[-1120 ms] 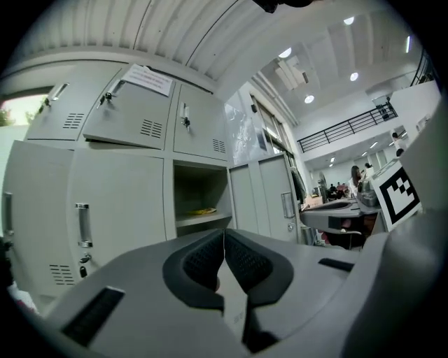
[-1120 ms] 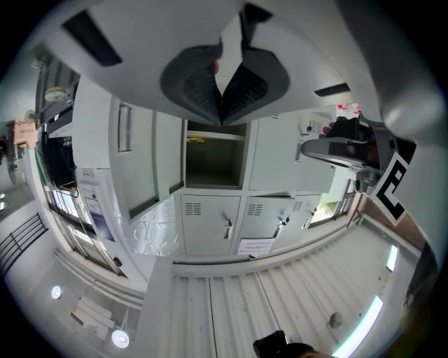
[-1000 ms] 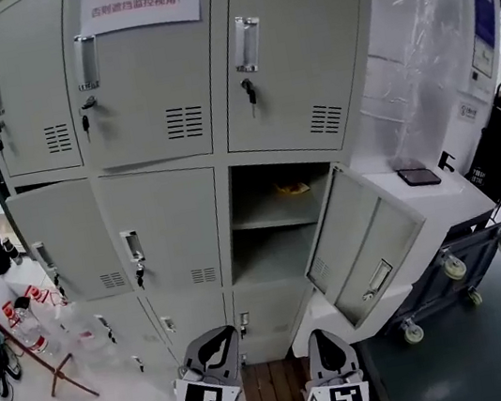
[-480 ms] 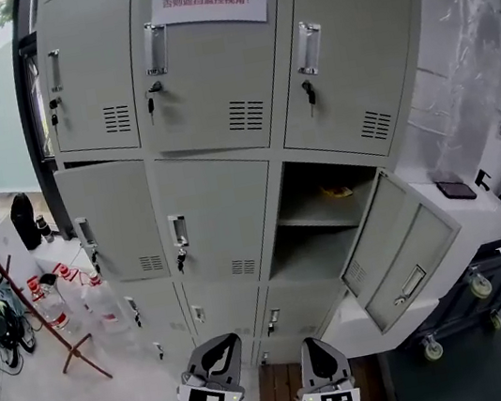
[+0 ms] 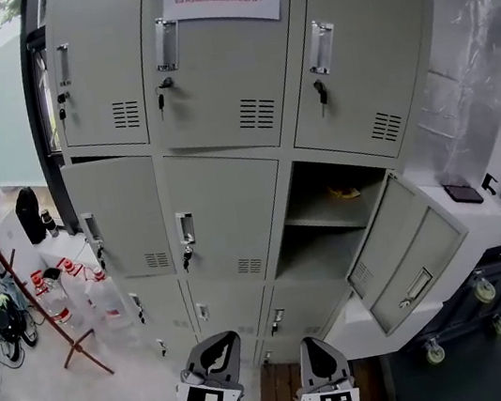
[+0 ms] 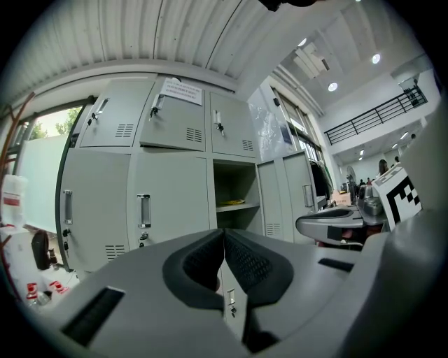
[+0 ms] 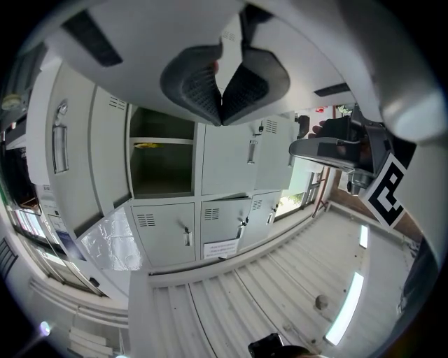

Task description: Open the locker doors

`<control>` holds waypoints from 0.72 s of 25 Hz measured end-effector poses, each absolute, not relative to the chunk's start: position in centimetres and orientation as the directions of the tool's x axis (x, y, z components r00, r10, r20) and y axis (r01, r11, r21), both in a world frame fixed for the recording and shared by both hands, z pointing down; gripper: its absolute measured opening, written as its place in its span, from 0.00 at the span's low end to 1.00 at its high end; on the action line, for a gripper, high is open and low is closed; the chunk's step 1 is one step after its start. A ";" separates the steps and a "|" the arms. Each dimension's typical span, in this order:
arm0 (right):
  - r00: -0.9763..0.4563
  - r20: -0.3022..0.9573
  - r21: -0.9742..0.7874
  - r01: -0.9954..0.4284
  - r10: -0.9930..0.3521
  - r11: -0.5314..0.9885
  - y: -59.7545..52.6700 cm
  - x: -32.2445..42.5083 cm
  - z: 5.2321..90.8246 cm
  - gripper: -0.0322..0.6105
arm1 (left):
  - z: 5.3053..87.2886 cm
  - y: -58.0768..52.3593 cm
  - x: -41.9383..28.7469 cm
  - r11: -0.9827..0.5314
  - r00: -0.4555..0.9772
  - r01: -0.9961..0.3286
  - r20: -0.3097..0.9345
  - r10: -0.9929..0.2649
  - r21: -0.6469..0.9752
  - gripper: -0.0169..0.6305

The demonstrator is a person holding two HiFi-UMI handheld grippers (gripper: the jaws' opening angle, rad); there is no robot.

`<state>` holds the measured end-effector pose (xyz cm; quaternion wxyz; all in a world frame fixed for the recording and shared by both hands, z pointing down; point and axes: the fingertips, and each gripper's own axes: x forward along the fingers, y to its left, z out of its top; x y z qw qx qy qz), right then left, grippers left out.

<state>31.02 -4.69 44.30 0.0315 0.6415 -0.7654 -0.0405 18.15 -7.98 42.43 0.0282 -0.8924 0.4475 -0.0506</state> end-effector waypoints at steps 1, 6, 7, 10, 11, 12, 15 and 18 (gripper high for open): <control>-0.178 -0.016 0.092 -0.980 -0.984 0.176 -4.7 30.8 44.1 0.07 | 42.3 -8.0 18.0 -0.595 0.591 -0.798 0.064 -0.804 -0.098 0.06; -0.230 -0.010 0.109 -0.968 -0.973 0.228 -5.7 29.2 43.8 0.07 | 41.8 -8.2 16.3 -0.554 0.552 -0.825 0.054 -0.832 -0.107 0.06; -0.247 -0.012 0.110 -0.963 -0.969 0.245 -6.0 28.6 43.7 0.07 | 41.7 -8.3 15.8 -0.543 0.540 -0.833 0.052 -0.840 -0.108 0.06; -0.303 -0.021 0.110 -0.948 -0.953 0.299 -7.3 26.3 43.3 0.07 | 41.3 -8.8 13.7 -0.499 0.497 -0.859 0.045 -0.866 -0.113 0.06; -0.321 -0.023 0.110 -0.942 -0.947 0.316 -7.7 25.4 43.2 0.07 | 41.1 -9.1 12.8 -0.483 0.481 -0.868 0.043 -0.876 -0.115 0.06; -0.336 -0.024 0.108 -0.937 -0.941 0.332 -8.2 24.5 43.0 0.07 | 41.0 -9.3 12.0 -0.467 0.465 -0.877 0.040 -0.884 -0.116 0.06; -0.380 -0.025 0.102 -0.921 -0.925 0.376 -9.8 21.9 42.9 0.07 | 40.9 -10.1 9.5 -0.421 0.420 -0.899 0.035 -0.907 -0.119 0.06; -0.419 -0.032 0.108 -0.904 -0.908 0.413 -11.8 19.3 42.7 0.07 | 40.9 -11.4 6.7 -0.379 0.378 -0.917 0.033 -0.925 -0.122 0.06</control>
